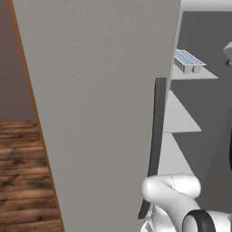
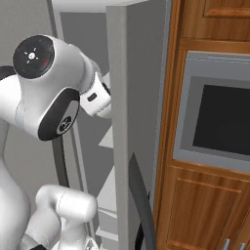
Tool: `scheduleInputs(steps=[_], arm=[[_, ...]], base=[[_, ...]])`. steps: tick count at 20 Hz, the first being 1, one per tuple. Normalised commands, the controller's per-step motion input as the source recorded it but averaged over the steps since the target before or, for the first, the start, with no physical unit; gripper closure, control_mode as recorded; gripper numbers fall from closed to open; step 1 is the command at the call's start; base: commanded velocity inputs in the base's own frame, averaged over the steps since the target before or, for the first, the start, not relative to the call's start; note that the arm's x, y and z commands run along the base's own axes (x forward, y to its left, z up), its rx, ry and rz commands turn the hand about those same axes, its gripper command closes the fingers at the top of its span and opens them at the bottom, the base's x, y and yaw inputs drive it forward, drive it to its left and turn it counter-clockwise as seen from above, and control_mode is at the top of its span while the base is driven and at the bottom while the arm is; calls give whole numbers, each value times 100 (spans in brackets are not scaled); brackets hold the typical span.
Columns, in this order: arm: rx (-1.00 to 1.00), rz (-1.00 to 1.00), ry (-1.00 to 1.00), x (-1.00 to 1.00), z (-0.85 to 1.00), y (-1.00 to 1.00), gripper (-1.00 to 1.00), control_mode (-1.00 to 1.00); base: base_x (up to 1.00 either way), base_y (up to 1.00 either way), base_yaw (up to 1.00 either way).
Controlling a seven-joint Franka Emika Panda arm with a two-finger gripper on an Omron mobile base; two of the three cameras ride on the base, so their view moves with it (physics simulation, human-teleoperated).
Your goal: Open the freezer door, pick up the ice cube tray from the freezer, and place it on the dining counter.
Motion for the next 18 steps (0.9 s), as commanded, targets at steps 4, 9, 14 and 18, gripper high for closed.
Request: scheduleInputs(steps=[4,9,14,18], arm=[[15,0,-9,46,0,0,-100,-100],[10,0,-2,65,0,0,-100,-100],[10,0,3,62,0,-1,-100,-100],[9,0,8,60,-2,-5,-100,-100]], base=[[0,0,0],[0,0,0],[0,0,0],[0,0,0]])
